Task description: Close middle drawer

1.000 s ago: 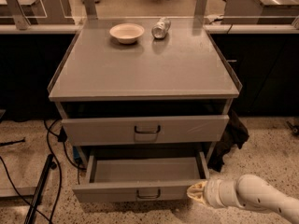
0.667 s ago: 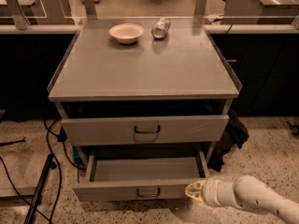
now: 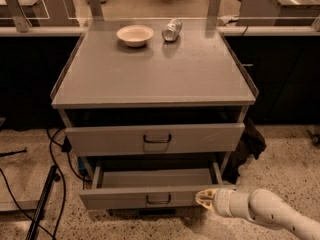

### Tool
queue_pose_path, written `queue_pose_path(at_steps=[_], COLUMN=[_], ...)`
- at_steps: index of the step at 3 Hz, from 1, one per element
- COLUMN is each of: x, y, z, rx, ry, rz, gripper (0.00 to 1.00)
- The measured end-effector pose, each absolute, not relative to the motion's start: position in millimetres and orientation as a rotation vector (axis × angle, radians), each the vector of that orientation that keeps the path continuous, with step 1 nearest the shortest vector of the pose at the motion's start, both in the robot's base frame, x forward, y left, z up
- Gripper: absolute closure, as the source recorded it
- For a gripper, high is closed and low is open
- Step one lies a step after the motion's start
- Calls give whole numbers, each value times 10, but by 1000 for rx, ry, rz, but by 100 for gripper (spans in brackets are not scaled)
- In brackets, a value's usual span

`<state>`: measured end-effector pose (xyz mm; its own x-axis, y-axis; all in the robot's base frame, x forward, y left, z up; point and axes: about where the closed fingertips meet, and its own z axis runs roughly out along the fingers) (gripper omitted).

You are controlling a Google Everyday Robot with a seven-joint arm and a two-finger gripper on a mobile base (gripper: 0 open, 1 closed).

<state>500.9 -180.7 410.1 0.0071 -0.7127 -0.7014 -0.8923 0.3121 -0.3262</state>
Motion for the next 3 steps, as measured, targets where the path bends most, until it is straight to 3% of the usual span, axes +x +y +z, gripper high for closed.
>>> queue_pose_path(at_steps=[3], x=[5644], y=[-1721], z=[4118], rx=[-1398], ry=[1680], rz=[220], gripper=[100])
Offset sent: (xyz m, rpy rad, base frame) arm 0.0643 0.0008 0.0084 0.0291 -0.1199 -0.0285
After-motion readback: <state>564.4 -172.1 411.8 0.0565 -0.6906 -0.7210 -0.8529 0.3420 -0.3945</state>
